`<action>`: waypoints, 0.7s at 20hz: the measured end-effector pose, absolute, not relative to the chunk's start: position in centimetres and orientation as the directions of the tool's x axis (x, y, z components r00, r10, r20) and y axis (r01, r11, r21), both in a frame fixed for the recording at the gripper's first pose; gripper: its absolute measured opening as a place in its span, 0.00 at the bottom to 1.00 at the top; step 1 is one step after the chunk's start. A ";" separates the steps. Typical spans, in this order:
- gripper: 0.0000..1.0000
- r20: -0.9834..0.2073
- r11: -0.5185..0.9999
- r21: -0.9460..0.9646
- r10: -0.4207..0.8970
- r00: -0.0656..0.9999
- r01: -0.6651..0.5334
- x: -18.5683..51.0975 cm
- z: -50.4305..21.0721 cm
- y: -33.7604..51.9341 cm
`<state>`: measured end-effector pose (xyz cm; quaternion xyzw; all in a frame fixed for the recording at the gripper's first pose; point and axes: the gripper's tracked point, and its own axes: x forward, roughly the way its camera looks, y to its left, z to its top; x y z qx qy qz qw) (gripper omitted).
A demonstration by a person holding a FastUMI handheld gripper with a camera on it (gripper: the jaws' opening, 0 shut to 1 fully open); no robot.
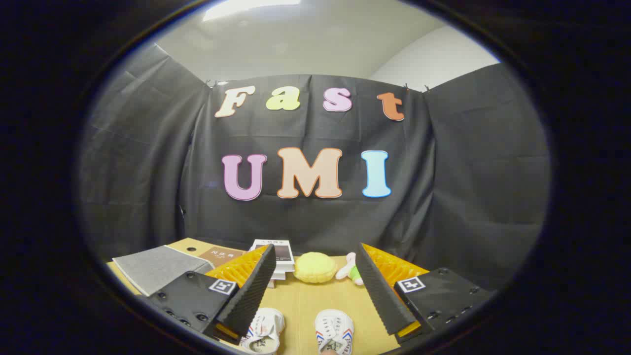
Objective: Open the storage box then place both shoes into the box .Put the left shoe in first, then the right shoe, with the right side of both shoes facing outward in a uniform manner.
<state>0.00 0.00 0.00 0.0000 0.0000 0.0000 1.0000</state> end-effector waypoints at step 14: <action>0.99 0.007 1.000 -0.019 0.003 1.000 -0.002 0.3 0.4 0.2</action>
